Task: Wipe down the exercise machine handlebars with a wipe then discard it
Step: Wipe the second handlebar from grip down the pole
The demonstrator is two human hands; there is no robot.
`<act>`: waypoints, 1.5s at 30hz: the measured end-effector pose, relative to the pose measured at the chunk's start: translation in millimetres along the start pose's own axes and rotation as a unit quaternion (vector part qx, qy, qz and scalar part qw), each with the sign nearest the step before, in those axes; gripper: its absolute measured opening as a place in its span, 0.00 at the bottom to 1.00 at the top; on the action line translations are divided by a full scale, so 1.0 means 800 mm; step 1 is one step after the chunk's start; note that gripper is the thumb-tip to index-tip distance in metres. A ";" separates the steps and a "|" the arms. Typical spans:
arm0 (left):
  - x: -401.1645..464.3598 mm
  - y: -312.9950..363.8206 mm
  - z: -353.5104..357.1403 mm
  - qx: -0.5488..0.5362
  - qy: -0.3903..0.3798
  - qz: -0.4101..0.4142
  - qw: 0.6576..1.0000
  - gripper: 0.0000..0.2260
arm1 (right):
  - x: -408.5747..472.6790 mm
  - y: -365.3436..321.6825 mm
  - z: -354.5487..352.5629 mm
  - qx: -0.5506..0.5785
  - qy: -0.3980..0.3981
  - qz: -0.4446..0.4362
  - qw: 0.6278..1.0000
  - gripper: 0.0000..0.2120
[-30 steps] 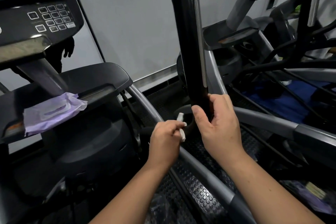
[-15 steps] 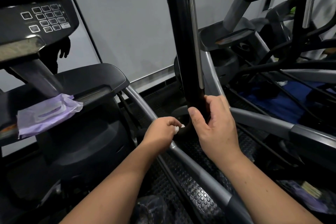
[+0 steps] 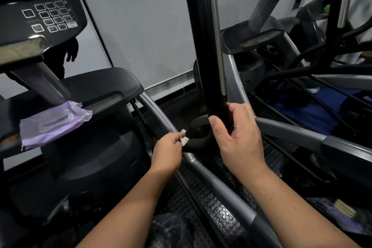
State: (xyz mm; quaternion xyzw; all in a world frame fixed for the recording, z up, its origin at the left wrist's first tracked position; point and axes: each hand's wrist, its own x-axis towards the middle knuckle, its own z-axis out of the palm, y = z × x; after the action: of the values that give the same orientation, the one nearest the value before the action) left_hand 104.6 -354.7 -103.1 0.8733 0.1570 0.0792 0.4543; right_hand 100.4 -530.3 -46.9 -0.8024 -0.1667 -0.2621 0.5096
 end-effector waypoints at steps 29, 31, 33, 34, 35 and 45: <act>-0.037 0.000 0.067 -0.533 0.109 -0.197 0.816 0.14 | -0.004 0.008 0.009 0.018 0.032 -0.014 0.999 0.17; -0.039 0.004 0.067 -0.522 0.097 -0.198 0.824 0.16 | -0.004 0.007 0.009 0.016 0.034 -0.017 0.999 0.17; -0.028 -0.008 0.064 -0.501 0.122 -0.209 0.831 0.14 | -0.005 0.007 0.009 0.017 0.032 -0.020 0.999 0.15; -0.021 -0.017 0.061 -0.474 0.143 -0.219 0.841 0.12 | -0.005 0.007 0.009 0.019 0.030 -0.019 0.999 0.14; -0.016 -0.025 0.058 -0.442 0.156 -0.218 0.856 0.10 | -0.005 0.007 0.009 0.021 0.029 -0.018 0.999 0.14; -0.003 -0.019 0.027 -0.163 0.144 -0.096 0.971 0.05 | -0.006 0.007 0.010 0.018 0.036 -0.019 0.999 0.15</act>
State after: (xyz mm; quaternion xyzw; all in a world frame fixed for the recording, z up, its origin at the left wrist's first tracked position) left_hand 105.5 -363.5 -127.9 0.7474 0.2893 0.1849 0.5688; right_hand 101.4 -525.6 -56.1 -0.7800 -0.1678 -0.2976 0.5243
